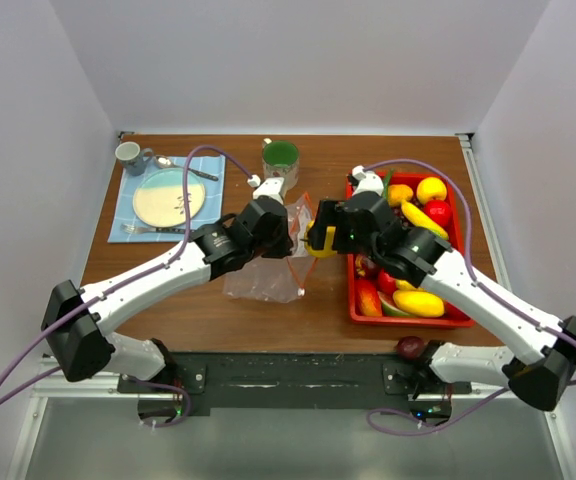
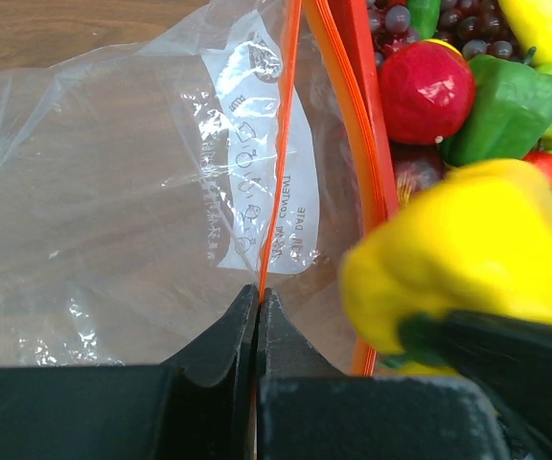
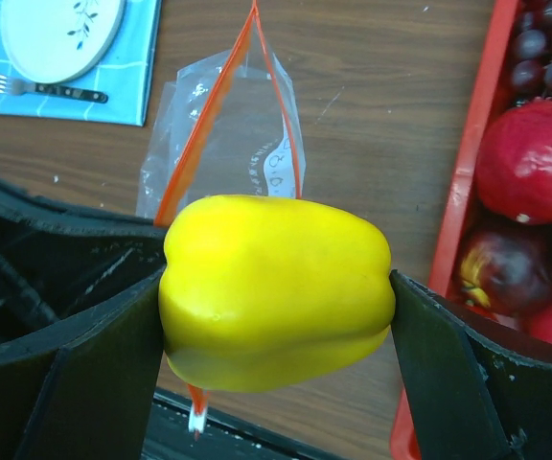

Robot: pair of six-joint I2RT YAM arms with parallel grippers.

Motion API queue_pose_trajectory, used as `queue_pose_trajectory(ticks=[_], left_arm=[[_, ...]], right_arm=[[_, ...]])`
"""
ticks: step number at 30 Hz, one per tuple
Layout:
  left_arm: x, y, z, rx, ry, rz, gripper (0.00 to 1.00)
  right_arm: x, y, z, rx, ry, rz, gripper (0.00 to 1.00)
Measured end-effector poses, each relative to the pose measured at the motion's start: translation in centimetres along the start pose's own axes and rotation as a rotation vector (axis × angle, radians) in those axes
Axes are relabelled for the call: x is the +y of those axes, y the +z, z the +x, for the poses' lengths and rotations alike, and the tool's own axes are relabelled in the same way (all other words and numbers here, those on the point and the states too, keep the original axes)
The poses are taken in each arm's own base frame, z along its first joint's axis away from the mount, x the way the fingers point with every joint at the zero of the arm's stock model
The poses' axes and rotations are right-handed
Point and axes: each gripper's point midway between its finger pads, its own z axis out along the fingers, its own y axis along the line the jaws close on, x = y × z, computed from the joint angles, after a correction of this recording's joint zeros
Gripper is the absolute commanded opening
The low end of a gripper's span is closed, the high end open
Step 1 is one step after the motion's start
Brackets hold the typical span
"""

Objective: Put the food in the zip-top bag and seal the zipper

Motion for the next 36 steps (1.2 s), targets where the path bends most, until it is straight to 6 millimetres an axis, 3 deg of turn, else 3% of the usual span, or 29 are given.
queue_pose_trajectory(ticks=[11, 21, 36], left_arm=[[-1.1, -0.4, -0.1, 0.006, -0.005, 0.038, 0.00], [-2.3, -1.7, -0.9, -0.011, -0.027, 0.091, 0.00], [-4.5, -2.0, -2.0, -0.053, -0.053, 0.193, 0.00]], right_arm=[[-0.5, 3.2, 1.0, 0.016, -0.012, 0.081, 0.58], [-2.0, 3.4, 0.5, -0.010, -0.025, 0.166, 0.60], [-1.3, 3.2, 0.3, 0.002, -0.025, 0.148, 0.83]])
